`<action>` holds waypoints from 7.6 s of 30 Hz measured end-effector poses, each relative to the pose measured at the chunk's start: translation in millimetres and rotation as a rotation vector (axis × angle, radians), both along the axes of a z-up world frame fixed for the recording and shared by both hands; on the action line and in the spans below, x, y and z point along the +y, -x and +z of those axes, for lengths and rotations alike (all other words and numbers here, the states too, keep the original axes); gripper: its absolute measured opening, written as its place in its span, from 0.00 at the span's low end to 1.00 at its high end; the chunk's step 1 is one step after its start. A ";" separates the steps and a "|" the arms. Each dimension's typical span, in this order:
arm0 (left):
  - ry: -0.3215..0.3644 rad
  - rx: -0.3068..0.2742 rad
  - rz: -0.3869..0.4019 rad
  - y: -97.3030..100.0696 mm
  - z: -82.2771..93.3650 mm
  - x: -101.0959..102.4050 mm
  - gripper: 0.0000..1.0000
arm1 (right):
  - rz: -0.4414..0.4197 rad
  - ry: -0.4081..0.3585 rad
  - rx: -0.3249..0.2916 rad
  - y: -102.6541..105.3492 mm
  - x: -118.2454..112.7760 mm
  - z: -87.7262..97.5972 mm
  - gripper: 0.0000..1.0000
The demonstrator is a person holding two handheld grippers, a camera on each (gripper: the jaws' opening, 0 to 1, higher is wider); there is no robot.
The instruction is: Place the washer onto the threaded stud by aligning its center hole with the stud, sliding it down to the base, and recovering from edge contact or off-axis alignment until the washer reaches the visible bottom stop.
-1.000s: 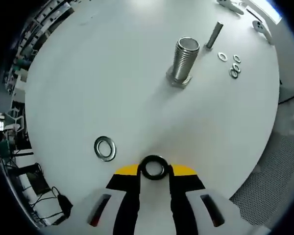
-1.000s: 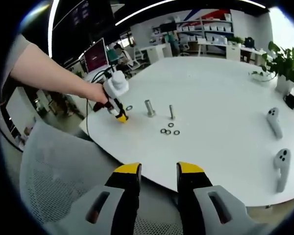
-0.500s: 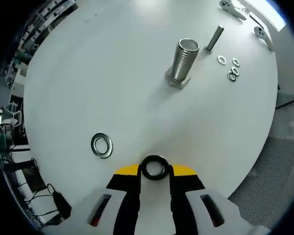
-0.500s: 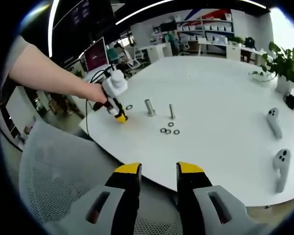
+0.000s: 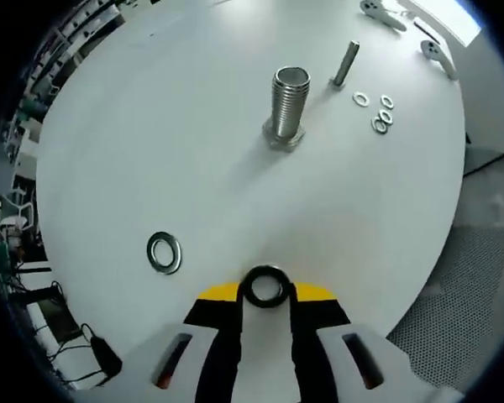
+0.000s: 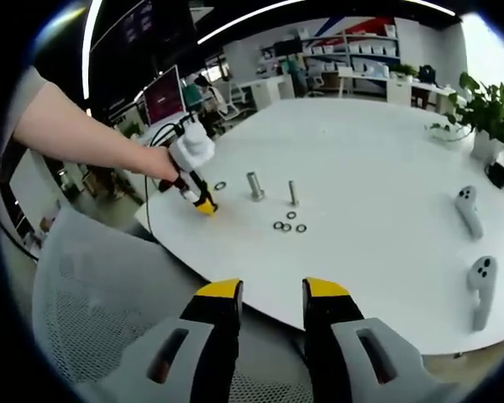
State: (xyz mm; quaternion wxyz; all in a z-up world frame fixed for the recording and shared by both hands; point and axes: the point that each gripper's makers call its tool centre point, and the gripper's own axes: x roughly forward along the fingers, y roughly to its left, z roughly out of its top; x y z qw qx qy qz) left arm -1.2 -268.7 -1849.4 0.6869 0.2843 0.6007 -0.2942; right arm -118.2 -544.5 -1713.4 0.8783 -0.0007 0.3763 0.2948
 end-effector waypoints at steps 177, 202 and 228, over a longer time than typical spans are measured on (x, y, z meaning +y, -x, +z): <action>0.061 0.035 0.285 -73.0 3.8 38.1 0.00 | -0.032 0.032 0.026 -1.0 -8.2 -6.3 0.29; 0.019 0.086 0.338 -3.2 13.9 89.0 0.39 | -0.026 0.027 0.021 -0.6 -6.8 -5.2 0.29; -0.063 0.133 0.306 16.9 5.8 101.6 0.21 | -0.031 0.029 0.021 -1.4 -7.9 -5.0 0.29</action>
